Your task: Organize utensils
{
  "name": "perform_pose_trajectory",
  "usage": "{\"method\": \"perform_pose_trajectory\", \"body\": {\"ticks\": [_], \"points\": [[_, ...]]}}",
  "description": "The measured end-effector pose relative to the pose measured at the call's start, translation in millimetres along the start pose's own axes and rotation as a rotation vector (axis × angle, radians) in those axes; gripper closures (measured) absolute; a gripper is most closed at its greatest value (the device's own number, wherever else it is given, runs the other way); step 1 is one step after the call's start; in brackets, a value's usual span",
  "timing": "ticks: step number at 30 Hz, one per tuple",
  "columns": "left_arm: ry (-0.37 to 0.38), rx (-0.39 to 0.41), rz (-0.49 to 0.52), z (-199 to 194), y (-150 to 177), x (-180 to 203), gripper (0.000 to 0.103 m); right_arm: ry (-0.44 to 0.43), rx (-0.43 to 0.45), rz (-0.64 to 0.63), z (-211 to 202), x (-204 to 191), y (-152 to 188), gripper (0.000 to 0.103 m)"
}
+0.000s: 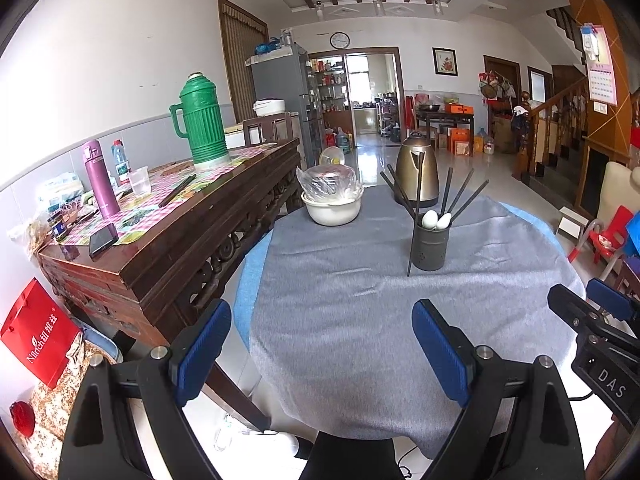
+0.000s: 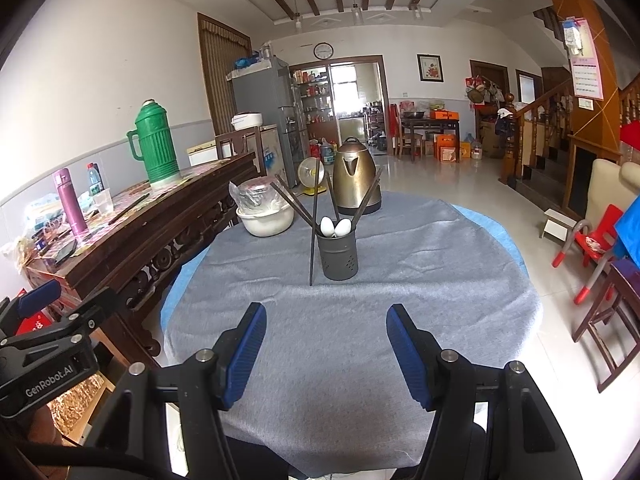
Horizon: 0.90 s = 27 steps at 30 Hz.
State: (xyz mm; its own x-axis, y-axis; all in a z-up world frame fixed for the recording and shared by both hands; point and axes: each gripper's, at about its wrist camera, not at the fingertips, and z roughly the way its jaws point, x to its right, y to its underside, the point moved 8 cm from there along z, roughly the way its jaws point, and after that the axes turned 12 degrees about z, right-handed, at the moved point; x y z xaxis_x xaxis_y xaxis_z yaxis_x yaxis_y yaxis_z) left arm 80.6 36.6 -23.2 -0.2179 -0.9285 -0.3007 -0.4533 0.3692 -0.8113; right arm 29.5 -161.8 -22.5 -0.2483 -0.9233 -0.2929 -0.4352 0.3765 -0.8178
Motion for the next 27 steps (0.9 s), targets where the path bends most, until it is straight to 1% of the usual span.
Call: {"method": "perform_pose_trajectory", "body": {"ticks": [27], "points": [[0.01, -0.006, 0.015, 0.5, 0.6, 7.9, 0.011, -0.009, 0.009, 0.02, -2.8, 6.1, -3.1, 0.037]]}}
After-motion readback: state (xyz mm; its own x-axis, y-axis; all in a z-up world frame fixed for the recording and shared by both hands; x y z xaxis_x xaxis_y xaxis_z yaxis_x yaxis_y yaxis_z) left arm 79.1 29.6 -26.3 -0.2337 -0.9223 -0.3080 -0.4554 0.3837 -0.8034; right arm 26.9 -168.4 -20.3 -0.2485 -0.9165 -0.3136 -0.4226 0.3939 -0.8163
